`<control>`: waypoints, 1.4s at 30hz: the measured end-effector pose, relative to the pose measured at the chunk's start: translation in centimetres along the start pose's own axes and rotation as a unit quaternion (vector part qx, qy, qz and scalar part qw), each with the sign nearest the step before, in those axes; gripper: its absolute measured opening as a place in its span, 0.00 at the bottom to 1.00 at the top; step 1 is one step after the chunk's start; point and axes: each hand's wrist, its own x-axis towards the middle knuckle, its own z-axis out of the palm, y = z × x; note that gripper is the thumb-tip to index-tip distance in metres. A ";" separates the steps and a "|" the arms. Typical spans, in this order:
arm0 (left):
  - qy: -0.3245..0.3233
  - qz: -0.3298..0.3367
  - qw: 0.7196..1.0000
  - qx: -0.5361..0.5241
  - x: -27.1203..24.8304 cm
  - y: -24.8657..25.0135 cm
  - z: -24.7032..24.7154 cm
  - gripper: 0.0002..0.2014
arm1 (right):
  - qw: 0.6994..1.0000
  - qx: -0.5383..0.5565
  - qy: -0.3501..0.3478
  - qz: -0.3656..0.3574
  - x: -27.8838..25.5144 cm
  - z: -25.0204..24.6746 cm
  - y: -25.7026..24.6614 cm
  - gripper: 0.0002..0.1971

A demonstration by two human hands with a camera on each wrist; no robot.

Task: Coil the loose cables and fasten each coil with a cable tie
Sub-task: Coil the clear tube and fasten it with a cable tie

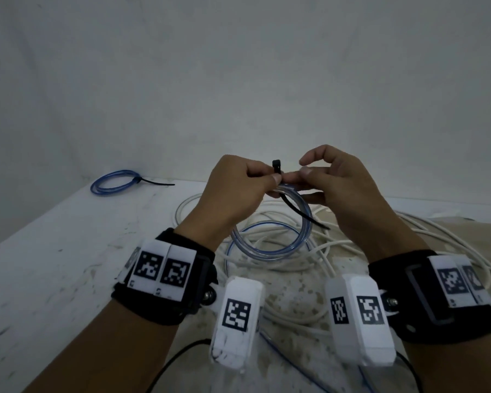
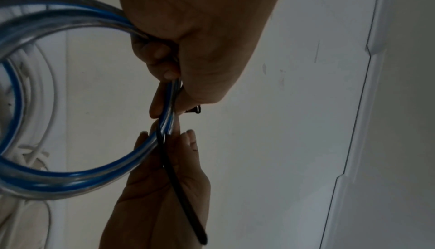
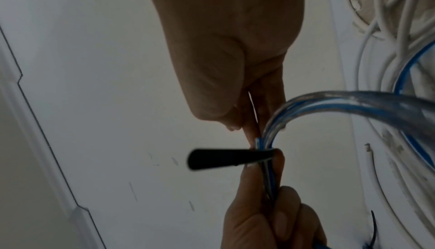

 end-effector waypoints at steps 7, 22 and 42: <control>0.070 -0.055 0.992 -0.086 0.6 -0.1 -1.7 0.07 | 0.973 -0.185 -0.103 -0.094 -0.1 1.1 0.6 0.15; 0.013 -0.088 0.995 -0.053 -0.2 0.0 1.0 0.06 | 0.903 -0.406 0.070 -0.122 0.3 3.0 1.2 0.23; 0.042 -0.135 0.989 -0.042 -0.1 -0.4 0.5 0.07 | 0.898 -0.387 0.099 -0.184 0.1 2.4 0.6 0.08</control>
